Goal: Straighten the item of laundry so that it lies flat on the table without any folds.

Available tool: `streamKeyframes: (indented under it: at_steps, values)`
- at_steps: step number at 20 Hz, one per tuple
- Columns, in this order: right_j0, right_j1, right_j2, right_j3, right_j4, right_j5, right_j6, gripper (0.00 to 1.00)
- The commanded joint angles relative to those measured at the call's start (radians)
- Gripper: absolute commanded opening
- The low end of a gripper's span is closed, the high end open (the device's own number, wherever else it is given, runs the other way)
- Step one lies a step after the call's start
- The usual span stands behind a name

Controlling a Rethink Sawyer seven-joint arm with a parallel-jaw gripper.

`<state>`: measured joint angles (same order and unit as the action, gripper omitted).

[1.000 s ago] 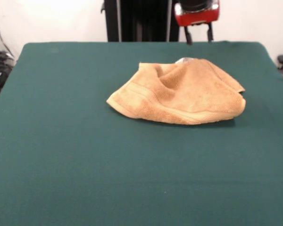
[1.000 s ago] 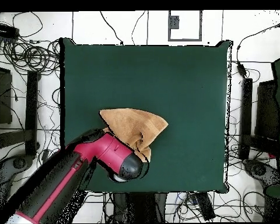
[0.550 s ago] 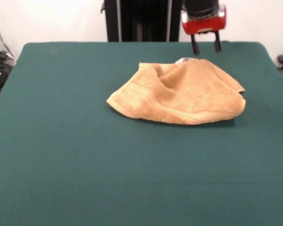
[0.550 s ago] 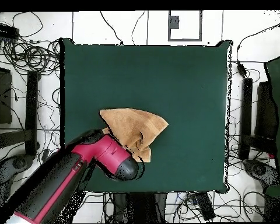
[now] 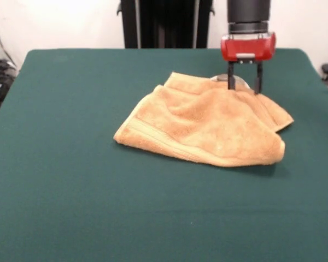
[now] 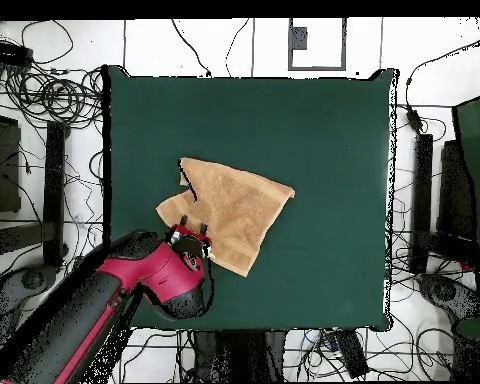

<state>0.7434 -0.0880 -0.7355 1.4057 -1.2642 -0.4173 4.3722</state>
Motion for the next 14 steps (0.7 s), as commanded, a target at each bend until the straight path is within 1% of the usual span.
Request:
streamKeyframes:
  at_steps: [1, 2, 4, 6, 7, 8, 9, 10, 11, 13, 14]
  values:
    - [0.016, 0.053, 0.124, -0.002, 0.144, 0.175, -0.199, 1.0]
    - [-0.002, 0.049, 0.13, -0.008, 0.132, 0.167, -0.206, 1.0]
    - [-0.02, 0.058, 0.121, -0.016, 0.181, 0.144, -0.257, 1.0]
    - [-0.013, 0.071, 0.099, -0.022, 0.226, 0.142, -0.277, 1.0]
    - [-0.008, 0.057, 0.112, -0.02, 0.19, 0.167, -0.244, 1.0]
    - [-0.006, 0.048, 0.112, -0.009, 0.181, 0.167, -0.239, 1.0]
    - [-0.007, 0.026, 0.135, -0.003, 0.11, 0.188, -0.188, 1.0]
    - [-0.007, 0.019, 0.142, -0.002, 0.076, 0.19, -0.162, 1.0]
    - [-0.011, 0.018, 0.147, -0.009, 0.03, 0.166, -0.12, 1.0]
    - [-0.036, 0.021, 0.169, -0.03, -0.008, 0.097, -0.078, 1.0]
    - [-0.052, 0.021, 0.182, -0.037, -0.008, 0.078, -0.078, 1.0]
